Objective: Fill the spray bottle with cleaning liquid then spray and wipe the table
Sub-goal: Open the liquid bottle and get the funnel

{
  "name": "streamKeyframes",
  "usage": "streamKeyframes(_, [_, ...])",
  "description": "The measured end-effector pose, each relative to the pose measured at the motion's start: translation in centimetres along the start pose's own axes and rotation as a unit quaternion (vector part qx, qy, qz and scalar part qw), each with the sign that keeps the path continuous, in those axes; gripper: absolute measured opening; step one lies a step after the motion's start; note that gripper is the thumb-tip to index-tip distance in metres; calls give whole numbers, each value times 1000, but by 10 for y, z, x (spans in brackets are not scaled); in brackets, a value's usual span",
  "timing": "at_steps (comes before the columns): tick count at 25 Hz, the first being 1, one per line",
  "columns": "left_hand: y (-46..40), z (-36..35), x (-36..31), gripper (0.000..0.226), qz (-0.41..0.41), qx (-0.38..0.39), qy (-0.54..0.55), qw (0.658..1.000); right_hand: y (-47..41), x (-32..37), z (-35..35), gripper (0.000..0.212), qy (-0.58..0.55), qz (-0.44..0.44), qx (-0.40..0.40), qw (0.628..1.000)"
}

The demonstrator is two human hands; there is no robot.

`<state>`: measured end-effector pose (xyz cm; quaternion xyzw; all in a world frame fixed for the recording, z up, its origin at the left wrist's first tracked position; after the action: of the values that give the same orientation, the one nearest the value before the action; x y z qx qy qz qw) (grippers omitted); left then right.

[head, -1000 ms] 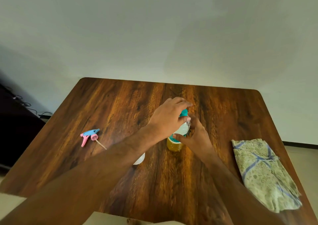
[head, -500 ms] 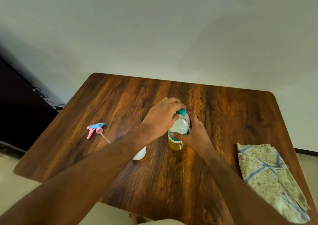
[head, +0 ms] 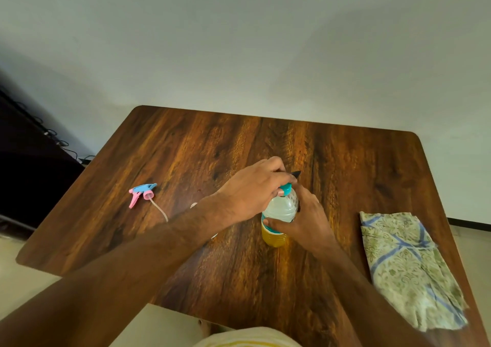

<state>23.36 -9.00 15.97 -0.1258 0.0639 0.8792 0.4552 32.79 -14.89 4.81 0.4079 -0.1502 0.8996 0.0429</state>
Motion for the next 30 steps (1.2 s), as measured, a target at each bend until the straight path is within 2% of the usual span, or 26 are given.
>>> streamKeyframes(4, [-2,-8,-9,50,3,4,3,1000,6,-1,1,94,1,-14,-5,1000])
streamKeyframes(9, [-2,-5,-10,42,35,-23,18,999,9,0,-1,92,8,-13,-17,1000])
streamKeyframes(13, [1,-1,-7,50,80,-42,21,996,15,2,-2,90,12,-19,-27,999])
streamKeyframes(17, [5,3,-15,45,3,-17,50,999,16,5,-3,92,19,-21,-32,999])
streamKeyframes(21, [4,3,-13,42,-11,-7,22,1000,15,4,-6,97,22,-37,-22,999])
streamKeyframes(27, [2,4,-10,43,52,-49,-14,997,16,5,-5,93,17,-39,-20,999])
streamKeyframes(30, [7,23,-2,44,76,-118,43,989,19,4,-3,91,-9,-46,-32,998])
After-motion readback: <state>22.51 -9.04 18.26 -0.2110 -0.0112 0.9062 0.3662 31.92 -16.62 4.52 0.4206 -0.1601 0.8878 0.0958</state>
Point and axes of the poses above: each hand's wrist, its own y-axis away from the middle knuckle, its own z-axis out of the back of the hand, x = y × z, the point moved 7 cm from there along -y, towards the middle knuckle, and after that the axes turned 11 degrees about z, right-handed, at the moved point
